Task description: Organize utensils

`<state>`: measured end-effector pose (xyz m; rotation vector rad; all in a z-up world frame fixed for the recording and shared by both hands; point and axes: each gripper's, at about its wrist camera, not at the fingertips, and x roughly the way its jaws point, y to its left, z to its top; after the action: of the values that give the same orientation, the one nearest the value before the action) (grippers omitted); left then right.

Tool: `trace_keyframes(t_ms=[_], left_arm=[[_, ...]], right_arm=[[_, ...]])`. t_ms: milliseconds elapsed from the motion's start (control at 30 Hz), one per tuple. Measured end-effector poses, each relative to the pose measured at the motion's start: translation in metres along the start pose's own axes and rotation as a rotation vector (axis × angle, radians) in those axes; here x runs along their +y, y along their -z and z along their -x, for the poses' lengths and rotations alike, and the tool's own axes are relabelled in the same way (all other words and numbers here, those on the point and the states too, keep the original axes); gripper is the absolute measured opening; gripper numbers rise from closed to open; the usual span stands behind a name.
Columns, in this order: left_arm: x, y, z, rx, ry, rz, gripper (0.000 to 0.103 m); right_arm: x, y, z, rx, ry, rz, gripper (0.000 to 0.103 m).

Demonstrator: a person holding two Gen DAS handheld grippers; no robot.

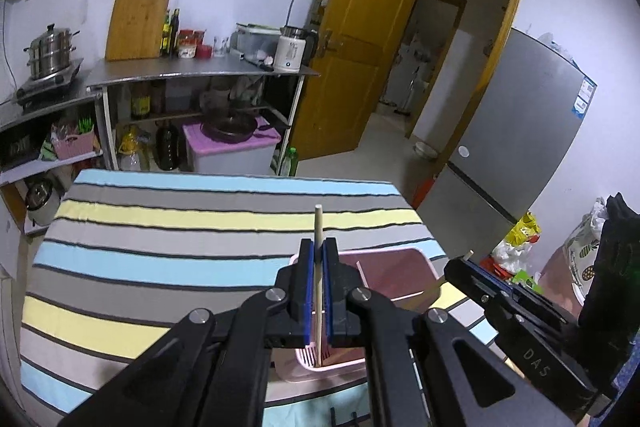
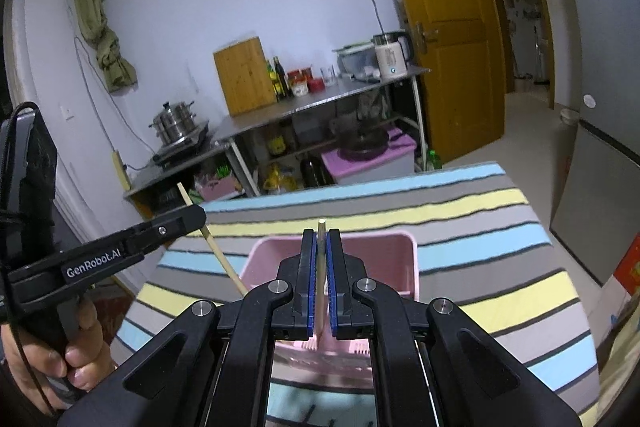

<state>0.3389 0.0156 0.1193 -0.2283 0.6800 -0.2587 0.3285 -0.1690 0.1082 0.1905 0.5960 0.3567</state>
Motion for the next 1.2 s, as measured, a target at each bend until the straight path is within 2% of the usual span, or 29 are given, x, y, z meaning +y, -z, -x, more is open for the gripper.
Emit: trace_keyframes(t_ms=[233, 433, 500, 700, 933, 1200], left_arm=[[0.003, 0.008, -0.003, 0.008, -0.007, 0.016, 0.006], [0.005, 0.008, 0.009, -0.01, -0.01, 0.027, 0.023], [0.006, 0.008, 0.016, -0.019, -0.012, 0.029, 0.025], [0.002, 0.016, 0.046, -0.057, -0.028, 0.014, 0.029], [-0.009, 0.046, 0.089, -0.097, -0.043, -0.018, 0.032], [-0.016, 0.103, 0.13, -0.121, -0.056, -0.034, 0.032]], right_arm=[[-0.001, 0.006, -0.005, 0.021, 0.001, -0.004, 0.005], [0.004, 0.007, 0.003, 0.008, 0.001, 0.013, 0.006], [0.006, 0.007, 0.01, 0.0, -0.001, 0.015, 0.012], [0.01, 0.011, 0.039, -0.032, -0.007, 0.021, 0.012], [0.01, 0.032, 0.085, -0.068, 0.003, 0.045, 0.013], [0.006, 0.074, 0.136, -0.076, 0.02, 0.055, 0.013]])
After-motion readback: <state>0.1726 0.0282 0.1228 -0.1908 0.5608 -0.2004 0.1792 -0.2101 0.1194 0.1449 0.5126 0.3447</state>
